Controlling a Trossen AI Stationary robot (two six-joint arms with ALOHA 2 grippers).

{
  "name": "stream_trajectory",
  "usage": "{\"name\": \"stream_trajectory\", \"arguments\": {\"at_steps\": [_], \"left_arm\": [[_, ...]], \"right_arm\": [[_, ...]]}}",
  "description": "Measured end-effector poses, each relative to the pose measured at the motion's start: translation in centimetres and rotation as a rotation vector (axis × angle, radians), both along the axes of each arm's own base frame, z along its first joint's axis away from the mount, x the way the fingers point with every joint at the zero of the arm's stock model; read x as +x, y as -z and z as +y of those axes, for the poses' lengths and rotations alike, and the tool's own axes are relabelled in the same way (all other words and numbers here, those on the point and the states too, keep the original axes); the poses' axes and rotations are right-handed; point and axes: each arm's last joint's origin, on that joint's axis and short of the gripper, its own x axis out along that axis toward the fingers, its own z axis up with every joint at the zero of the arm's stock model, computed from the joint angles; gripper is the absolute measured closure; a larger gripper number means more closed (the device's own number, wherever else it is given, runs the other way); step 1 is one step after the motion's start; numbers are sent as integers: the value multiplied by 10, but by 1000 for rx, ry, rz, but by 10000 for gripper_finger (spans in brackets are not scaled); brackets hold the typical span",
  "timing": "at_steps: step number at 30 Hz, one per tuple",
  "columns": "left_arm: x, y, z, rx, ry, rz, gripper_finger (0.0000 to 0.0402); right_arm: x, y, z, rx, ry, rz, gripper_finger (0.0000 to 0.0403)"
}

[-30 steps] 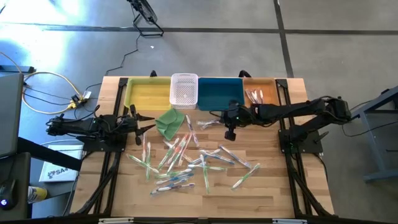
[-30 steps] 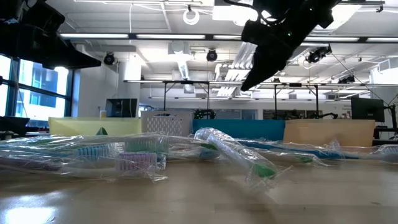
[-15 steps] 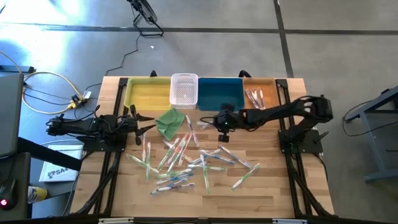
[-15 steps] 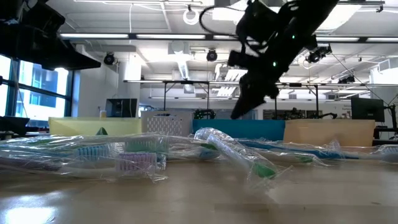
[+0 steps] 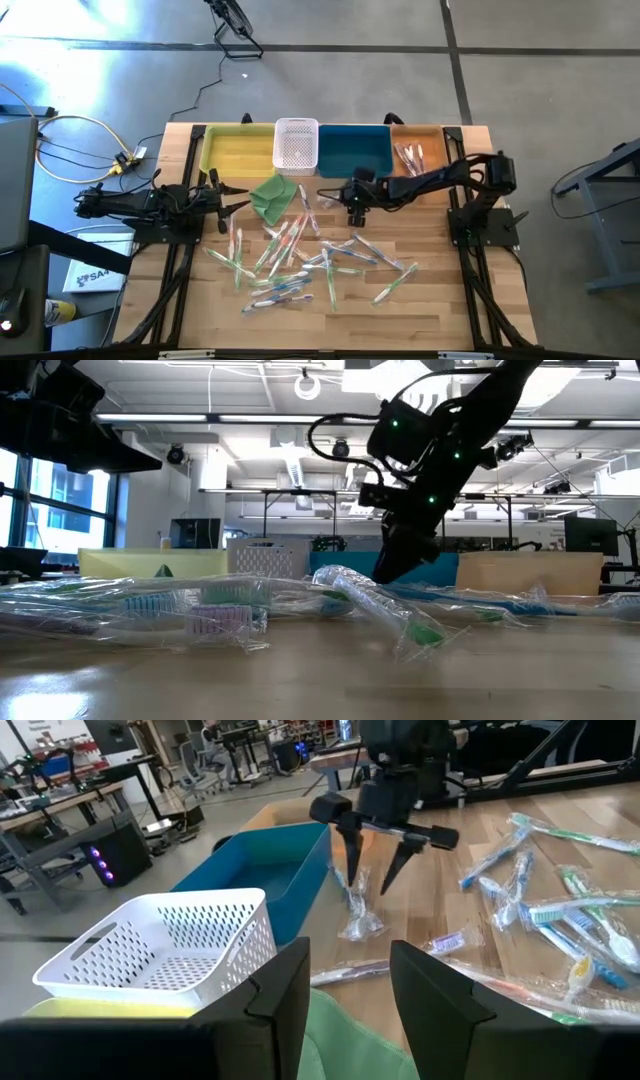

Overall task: Pick & Place Toothbrushes
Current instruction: Put the violet toothbrush into the orange bin

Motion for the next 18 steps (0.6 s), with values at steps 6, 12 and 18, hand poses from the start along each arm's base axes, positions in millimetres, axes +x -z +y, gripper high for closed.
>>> {"name": "stream_trajectory", "arguments": {"at_steps": [6,12,18], "left_arm": [[0,0,0,0,0,0,265],[0,0,0,0,0,0,265],[0,0,0,0,0,0,265]], "right_arm": [[-2,0,-12,51,8,-8,229],[-2,1,-15,100,-12,-14,248],[-2,5,-15,105,-9,1,250]]}}
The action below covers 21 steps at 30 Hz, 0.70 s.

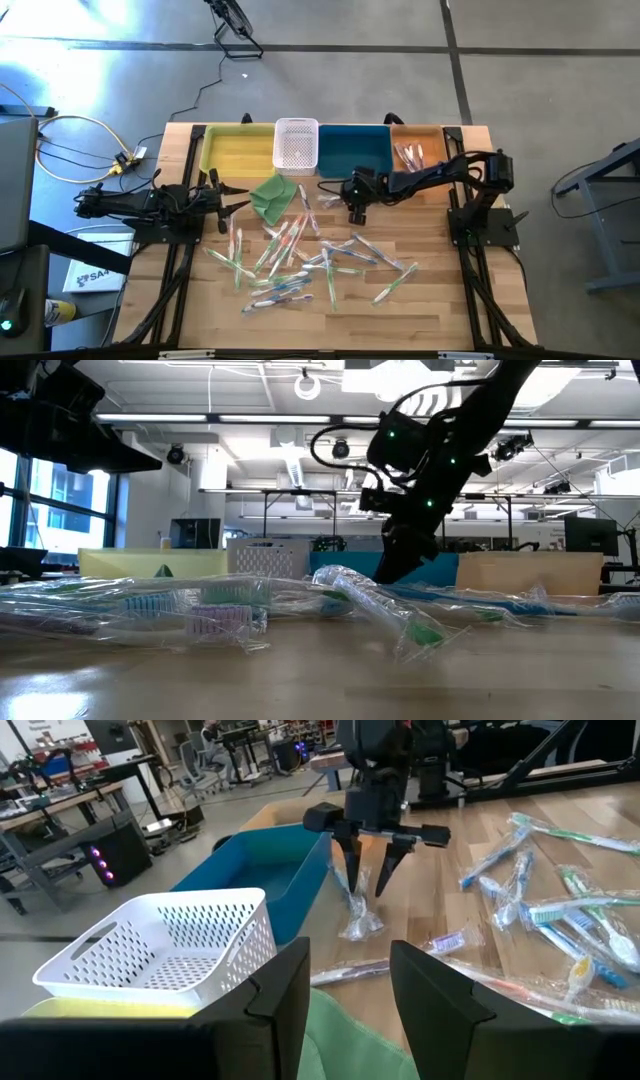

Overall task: Pick & Place Toothbrushes
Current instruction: Put the violet toothbrush into the orange bin

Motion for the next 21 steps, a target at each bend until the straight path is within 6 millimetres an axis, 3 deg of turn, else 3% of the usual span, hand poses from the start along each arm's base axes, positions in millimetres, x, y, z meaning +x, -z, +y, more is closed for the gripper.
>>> {"name": "stream_trajectory", "arguments": {"at_steps": [7,18,21], "left_arm": [[0,0,0,0,0,4,265],[0,0,0,0,0,4,265],[0,0,0,1,0,5,265]], "right_arm": [[1,8,0,14,21,16,268],[0,0,-1,-35,50,2,383],[-2,-9,1,-29,39,-20,396]]}}
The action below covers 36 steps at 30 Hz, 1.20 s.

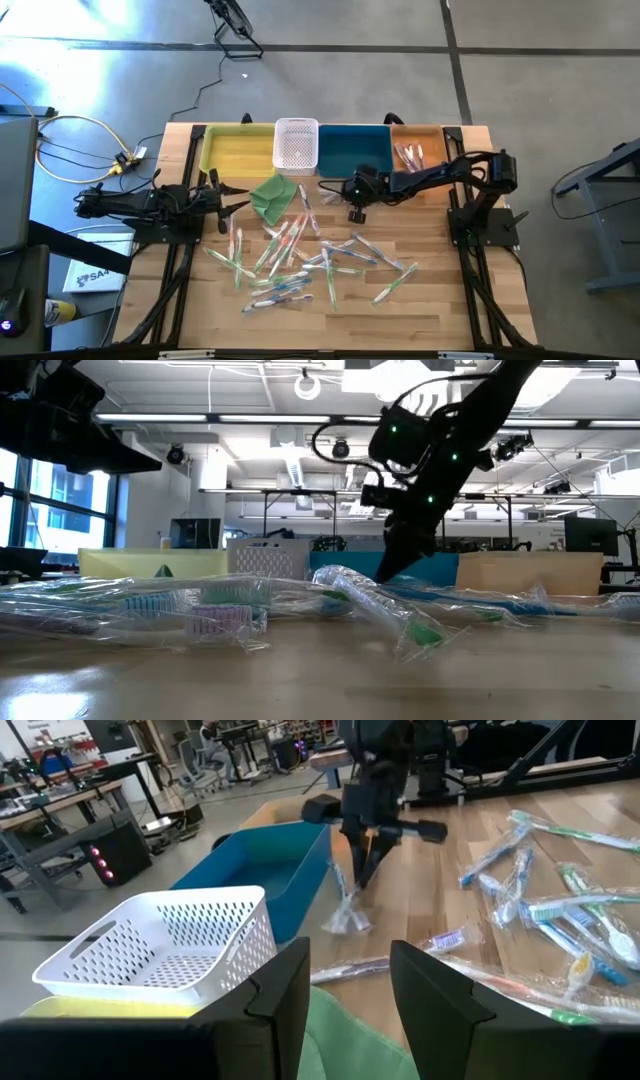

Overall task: Pick & Place Toothbrushes
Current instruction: Put the violet toothbrush into the orange bin

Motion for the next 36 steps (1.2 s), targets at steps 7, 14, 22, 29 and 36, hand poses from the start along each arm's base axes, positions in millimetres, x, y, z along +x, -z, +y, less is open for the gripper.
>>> {"name": "stream_trajectory", "arguments": {"at_steps": [7,14,22,29,36], "left_arm": [[0,1,0,1,0,6,265],[0,1,0,1,0,9,265],[0,1,0,1,0,12,265],[0,1,0,1,0,12,265],[0,1,0,1,0,13,265]], "right_arm": [[-12,-43,12,28,-25,-102,399],[-38,-94,19,63,47,-242,399],[-86,-130,18,-28,370,-279,399],[-129,-135,15,-54,633,-185,399],[-148,-120,4,-81,797,-83,399]]}}
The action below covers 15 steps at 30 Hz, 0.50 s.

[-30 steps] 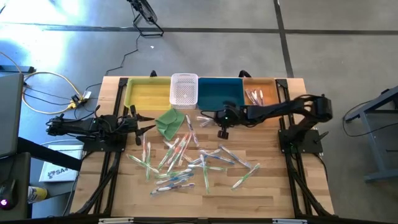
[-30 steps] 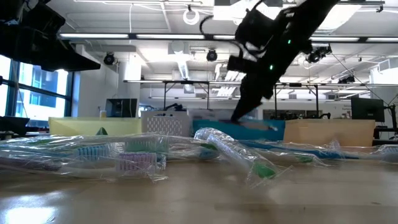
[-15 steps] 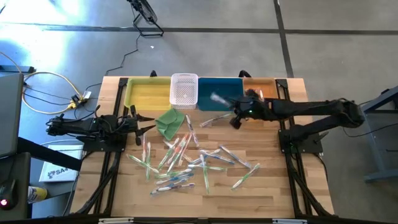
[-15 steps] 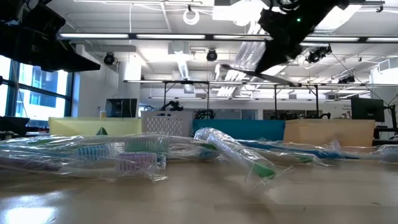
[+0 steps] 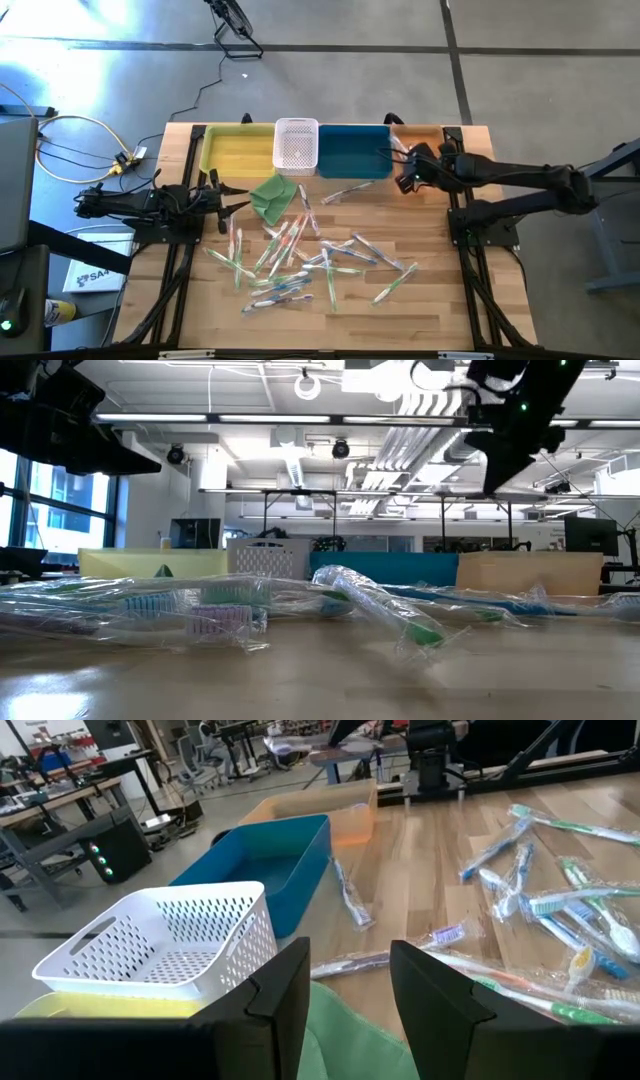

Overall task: Pick & Place Toothbrushes
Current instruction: Put the violet toothbrush into the orange bin

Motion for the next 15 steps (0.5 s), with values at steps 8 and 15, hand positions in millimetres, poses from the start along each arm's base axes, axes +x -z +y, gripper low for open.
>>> {"name": "stream_trajectory", "arguments": {"at_steps": [8,15], "left_arm": [[0,0,0,-1,0,-1,265],[0,0,0,-2,0,-1,265]], "right_arm": [[-14,28,-20,36,128,53,399],[-26,46,-40,88,225,27,399]]}}
